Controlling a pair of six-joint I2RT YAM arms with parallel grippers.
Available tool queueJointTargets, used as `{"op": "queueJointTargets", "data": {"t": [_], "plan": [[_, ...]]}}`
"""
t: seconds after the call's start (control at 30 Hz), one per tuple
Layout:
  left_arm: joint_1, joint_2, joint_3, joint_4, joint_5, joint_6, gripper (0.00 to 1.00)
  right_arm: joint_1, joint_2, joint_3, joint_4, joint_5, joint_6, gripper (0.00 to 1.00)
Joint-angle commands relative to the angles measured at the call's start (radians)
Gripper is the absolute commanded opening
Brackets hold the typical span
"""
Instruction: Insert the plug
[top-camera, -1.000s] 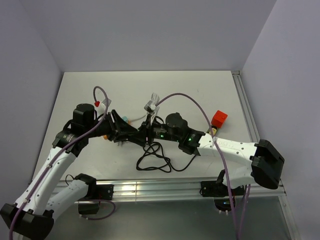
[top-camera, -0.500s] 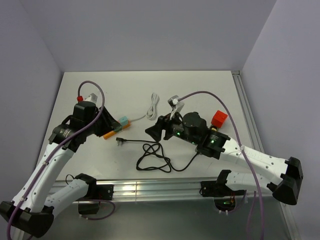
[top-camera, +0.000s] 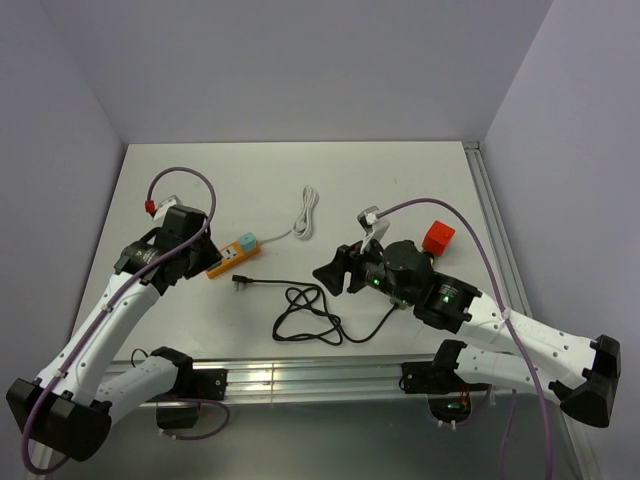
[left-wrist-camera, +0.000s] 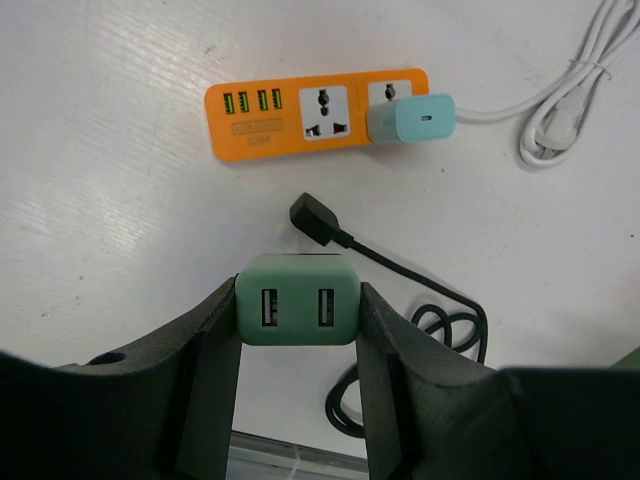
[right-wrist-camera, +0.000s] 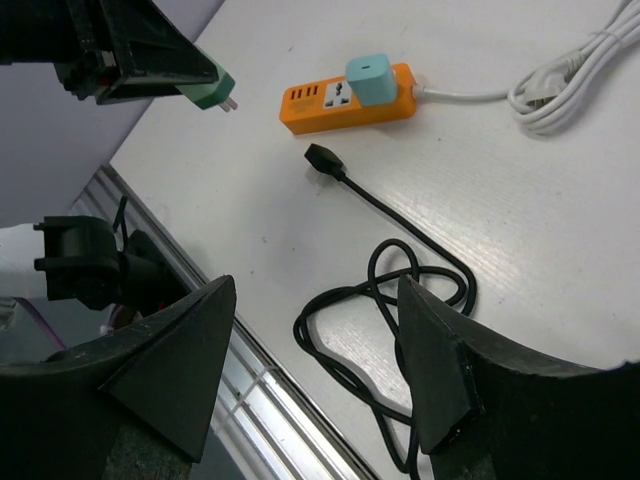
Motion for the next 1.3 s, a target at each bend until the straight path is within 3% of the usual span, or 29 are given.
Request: {"op": "queueJointTargets", "data": {"t": [0.0, 0.57, 1.27], "plan": [[0.003, 0.002, -0.003, 0.018, -0.067, -0.013, 0.0, 0.0, -0.037, -0.025, 0.023, 0.014, -0.015, 0.72], [0.007, 0.125, -0.04, 0.11, -0.099, -0.022, 0.0, -0.002, 0.012, -0.03, 0.052, -0.025, 0.013, 0.71], [0.032, 0.334, -0.094, 0.423, -0.075, -0.01, 0.0, -0.002, 0.043, -0.017, 0.017, 0.0, -0.001, 0.7]]}}
